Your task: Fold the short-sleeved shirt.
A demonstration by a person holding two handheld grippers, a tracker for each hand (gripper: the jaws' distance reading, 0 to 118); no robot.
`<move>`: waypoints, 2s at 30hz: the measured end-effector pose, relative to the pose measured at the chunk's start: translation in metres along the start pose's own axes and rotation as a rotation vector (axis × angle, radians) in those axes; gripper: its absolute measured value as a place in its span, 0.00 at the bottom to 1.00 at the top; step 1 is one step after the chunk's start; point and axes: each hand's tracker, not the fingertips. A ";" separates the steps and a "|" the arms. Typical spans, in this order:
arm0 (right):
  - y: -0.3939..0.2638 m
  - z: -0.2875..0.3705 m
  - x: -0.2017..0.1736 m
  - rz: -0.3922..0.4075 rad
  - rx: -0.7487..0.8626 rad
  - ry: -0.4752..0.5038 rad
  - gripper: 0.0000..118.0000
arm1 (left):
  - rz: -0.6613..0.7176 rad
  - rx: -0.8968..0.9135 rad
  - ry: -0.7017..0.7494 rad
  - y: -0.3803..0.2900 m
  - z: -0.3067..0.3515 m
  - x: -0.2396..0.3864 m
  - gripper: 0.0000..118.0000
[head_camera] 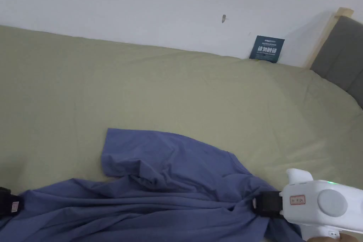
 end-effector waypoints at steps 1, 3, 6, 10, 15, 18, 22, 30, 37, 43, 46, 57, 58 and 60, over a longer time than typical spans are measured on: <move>-0.002 -0.001 -0.001 -0.009 0.006 -0.003 0.09 | 0.002 0.014 -0.006 -0.001 -0.001 0.000 0.03; -0.004 0.003 -0.001 -0.030 -0.001 0.019 0.09 | 0.025 0.022 -0.015 -0.003 -0.002 -0.001 0.03; -0.006 0.023 0.002 -0.039 0.090 0.060 0.09 | -0.035 0.091 -0.001 -0.002 0.006 0.005 0.03; 0.001 0.055 0.000 -0.049 0.217 0.125 0.09 | -0.007 0.157 -0.041 0.012 0.032 0.010 0.03; 0.022 0.086 -0.017 -0.004 0.321 0.140 0.09 | -0.025 0.270 -0.080 0.038 0.070 0.023 0.03; 0.036 0.098 -0.031 0.011 0.397 0.133 0.09 | -0.039 0.375 -0.041 0.052 0.090 0.036 0.03; 0.067 0.105 -0.042 -0.011 0.421 0.140 0.09 | -0.019 0.427 -0.069 0.077 0.110 0.043 0.03; 0.138 0.119 -0.074 0.037 0.539 0.146 0.09 | -0.061 0.500 -0.040 0.137 0.142 0.054 0.03; 0.199 0.133 -0.107 0.057 0.630 0.180 0.09 | -0.057 0.586 -0.001 0.183 0.173 0.053 0.03; 0.230 0.137 -0.124 0.035 0.697 0.162 0.09 | -0.072 0.638 0.031 0.204 0.188 0.055 0.03; 0.246 0.133 -0.121 0.048 0.710 0.131 0.09 | -0.058 0.656 0.047 0.212 0.193 0.051 0.03; 0.254 0.120 -0.078 -0.016 0.718 0.152 0.09 | -0.028 0.680 0.048 0.212 0.178 0.033 0.03; 0.251 0.116 -0.073 -0.022 0.712 0.153 0.09 | -0.019 0.671 0.041 0.208 0.173 0.031 0.03; 0.243 0.108 -0.064 -0.037 0.697 0.150 0.09 | -0.013 0.652 0.037 0.196 0.164 0.029 0.03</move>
